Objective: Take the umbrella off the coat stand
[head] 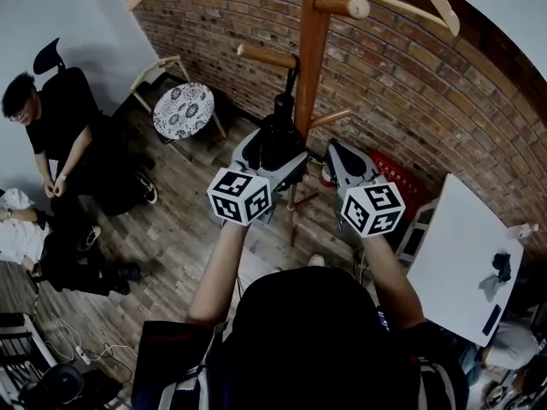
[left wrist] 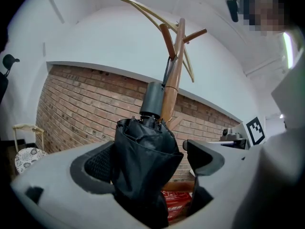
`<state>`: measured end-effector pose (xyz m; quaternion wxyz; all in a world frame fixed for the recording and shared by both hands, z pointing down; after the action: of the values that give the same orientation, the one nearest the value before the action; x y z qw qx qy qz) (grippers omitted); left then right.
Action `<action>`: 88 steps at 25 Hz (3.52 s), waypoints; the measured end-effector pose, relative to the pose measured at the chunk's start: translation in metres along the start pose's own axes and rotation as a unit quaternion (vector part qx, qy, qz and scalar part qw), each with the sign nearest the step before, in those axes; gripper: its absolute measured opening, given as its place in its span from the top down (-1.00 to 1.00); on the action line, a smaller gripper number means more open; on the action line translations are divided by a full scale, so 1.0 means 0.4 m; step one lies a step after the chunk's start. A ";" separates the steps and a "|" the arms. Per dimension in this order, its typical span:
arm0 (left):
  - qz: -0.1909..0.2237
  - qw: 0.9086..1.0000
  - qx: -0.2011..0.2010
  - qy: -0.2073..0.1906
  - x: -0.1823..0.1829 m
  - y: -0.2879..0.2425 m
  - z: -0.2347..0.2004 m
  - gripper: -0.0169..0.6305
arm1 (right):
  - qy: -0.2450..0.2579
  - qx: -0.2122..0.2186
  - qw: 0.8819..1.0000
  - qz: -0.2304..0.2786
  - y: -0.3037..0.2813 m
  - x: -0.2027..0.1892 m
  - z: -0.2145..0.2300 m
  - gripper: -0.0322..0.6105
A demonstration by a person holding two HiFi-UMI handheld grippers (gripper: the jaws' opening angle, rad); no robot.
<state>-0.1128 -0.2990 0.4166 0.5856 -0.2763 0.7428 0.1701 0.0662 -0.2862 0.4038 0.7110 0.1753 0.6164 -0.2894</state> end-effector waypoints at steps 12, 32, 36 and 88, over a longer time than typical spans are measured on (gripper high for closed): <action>-0.008 1.000 -0.013 0.000 -0.007 -0.041 -0.011 -0.45 | 0.000 -0.017 1.000 -0.003 0.004 -0.006 0.025 0.81; -0.025 0.999 0.027 -0.002 -0.007 -0.050 -0.029 -0.17 | -0.005 -0.021 1.000 -0.011 0.005 -0.018 0.056 0.81; -0.029 0.999 0.030 -0.006 -0.006 -0.041 -0.024 -0.08 | -0.005 -0.019 1.000 -0.011 0.007 -0.018 0.051 0.81; 0.037 0.996 0.084 -0.014 0.159 0.097 0.000 0.09 | 0.015 0.040 0.999 0.011 -0.023 0.039 -0.035 0.81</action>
<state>-0.1468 -0.2819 0.3526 0.6104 -0.1962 0.7558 0.1329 0.0506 -0.2878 0.3871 0.6974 0.2149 0.6126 -0.3038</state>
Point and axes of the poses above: the fingertips, and each gripper's own axes: y backward along the fingers, z to its right, x out of its top, the point moved 7 cm from there along y, backward along the fingers, and after that the axes turned 2 degrees about x, right-handed, at the moved point
